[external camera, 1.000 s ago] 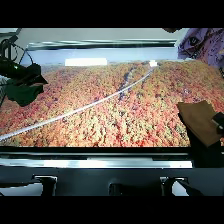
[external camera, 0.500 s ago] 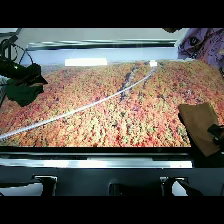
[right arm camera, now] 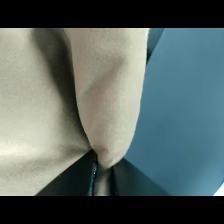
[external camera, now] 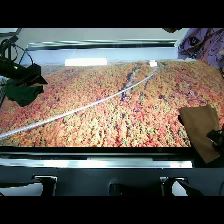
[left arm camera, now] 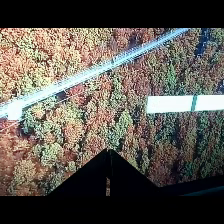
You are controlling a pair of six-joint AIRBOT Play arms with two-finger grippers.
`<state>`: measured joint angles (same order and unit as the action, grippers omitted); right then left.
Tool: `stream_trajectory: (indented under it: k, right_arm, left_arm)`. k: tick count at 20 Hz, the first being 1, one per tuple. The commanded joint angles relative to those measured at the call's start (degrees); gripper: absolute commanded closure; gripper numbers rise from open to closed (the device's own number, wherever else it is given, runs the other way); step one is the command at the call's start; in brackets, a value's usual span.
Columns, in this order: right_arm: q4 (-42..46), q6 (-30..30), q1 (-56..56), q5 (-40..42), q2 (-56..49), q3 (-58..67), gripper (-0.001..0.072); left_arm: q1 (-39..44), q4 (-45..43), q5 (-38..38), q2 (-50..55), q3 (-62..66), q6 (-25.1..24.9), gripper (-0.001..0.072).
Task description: Fold the clothes and pants, and hang the long-sleeved shirts on hangers.
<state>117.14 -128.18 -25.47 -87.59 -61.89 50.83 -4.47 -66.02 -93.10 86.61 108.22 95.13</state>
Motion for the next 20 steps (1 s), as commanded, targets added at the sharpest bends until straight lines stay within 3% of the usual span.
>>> stream_trajectory:
  k: [1,3,4,5,6,7,11,13,14,16,17,18,20]
  right_arm:
    - [0.3,-2.0,0.0,0.1,0.0,-2.2,0.0678]
    - [0.3,-2.2,0.0,0.4,0.0,-2.5,0.0669]
    - [0.4,-2.1,0.0,0.4,0.0,-2.5,0.0607]
    - [0.4,-2.2,0.0,0.2,0.0,-2.5,0.05]
    - [0.3,-2.1,0.0,0.1,0.0,-2.5,0.0303]
    - [0.1,-1.8,0.0,0.3,0.0,-2.4,0.0158]
    - [-10.9,10.6,0.0,12.9,2.0,1.5,0.0173]
    - [-22.7,17.3,0.1,22.3,2.8,6.2,0.0299]
    - [-29.6,21.8,0.2,26.0,2.8,8.5,0.0322]
    - [-37.7,29.2,3.5,29.6,2.8,11.6,0.0497]
    - [-39.9,33.2,6.4,30.2,2.8,12.6,0.062]
    - [-41.5,37.2,10.4,30.9,2.8,13.1,0.0678]
    - [-42.0,40.8,19.7,31.9,2.8,13.3,0.0678]
  left_arm:
    - [0.0,0.0,-0.3,0.0,0.0,0.0,0.0685]
    - [0.0,0.0,-0.3,0.0,0.0,0.0,0.0685]
    - [0.0,0.0,-0.3,0.0,0.0,0.0,0.0685]
    - [0.0,0.0,-0.3,0.0,0.0,0.0,0.0685]
    - [0.0,0.0,-0.3,0.0,0.0,0.0,0.0685]
    - [0.0,0.0,-0.3,0.0,0.0,0.0,0.0685]
    - [0.0,0.0,-0.3,0.0,0.0,0.0,0.0685]
    - [0.0,0.0,-0.3,-0.1,0.0,0.0,0.0684]
    - [0.0,0.0,-0.3,-0.2,0.0,0.0,0.0685]
    - [-0.2,-0.2,0.1,-1.0,0.0,-0.6,0.0685]
    - [-0.1,-0.9,1.2,-1.9,0.0,-1.8,0.0685]
    - [0.1,-2.6,3.0,-3.1,0.0,-3.1,0.0685]
    - [0.7,-6.8,6.3,-6.4,-0.1,-5.1,0.0686]
